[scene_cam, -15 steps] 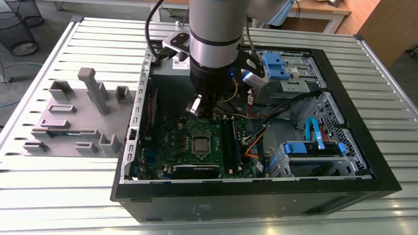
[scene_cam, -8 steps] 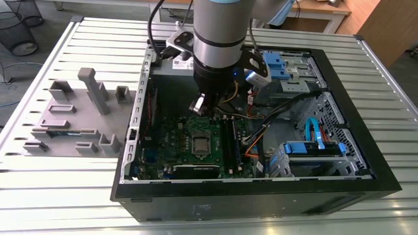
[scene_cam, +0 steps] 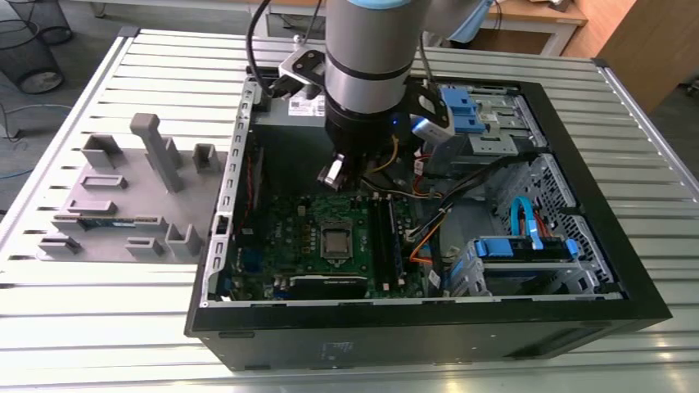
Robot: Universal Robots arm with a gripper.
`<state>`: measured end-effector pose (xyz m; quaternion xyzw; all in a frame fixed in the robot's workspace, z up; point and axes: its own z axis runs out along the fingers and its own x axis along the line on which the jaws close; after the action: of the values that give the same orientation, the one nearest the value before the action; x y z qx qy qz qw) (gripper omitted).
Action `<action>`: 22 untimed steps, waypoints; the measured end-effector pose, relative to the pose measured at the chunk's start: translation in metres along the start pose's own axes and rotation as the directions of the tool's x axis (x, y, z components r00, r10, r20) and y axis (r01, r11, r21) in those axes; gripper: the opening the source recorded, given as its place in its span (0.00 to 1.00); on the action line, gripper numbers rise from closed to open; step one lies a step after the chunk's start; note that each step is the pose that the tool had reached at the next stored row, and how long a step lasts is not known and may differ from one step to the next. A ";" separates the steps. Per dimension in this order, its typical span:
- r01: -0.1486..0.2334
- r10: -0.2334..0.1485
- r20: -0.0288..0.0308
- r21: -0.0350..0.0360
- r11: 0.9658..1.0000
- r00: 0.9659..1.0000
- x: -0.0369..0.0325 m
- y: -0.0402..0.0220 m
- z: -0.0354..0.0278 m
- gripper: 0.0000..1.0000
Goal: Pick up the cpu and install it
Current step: 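Install the first cpu locking lever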
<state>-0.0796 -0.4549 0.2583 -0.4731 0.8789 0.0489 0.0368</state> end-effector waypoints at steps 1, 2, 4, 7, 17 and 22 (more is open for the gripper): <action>0.000 0.000 0.008 -0.005 1.000 1.000 -0.0002 -0.0001 0.0000 0.11; 0.001 0.000 0.014 -0.009 1.000 1.000 -0.0006 -0.0002 0.0000 0.11; 0.001 -0.001 0.019 -0.013 1.000 1.000 -0.0013 -0.0010 0.0001 0.11; 0.003 -0.003 0.020 -0.014 1.000 1.000 -0.0044 -0.0046 0.0003 0.11; 0.010 -0.010 0.020 -0.015 1.000 1.000 -0.0147 -0.0133 0.0030 0.11; 0.010 -0.010 0.020 -0.015 1.000 1.000 -0.0149 -0.0136 0.0081 0.11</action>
<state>-0.0599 -0.4490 0.2513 -0.4773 0.8757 0.0600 0.0422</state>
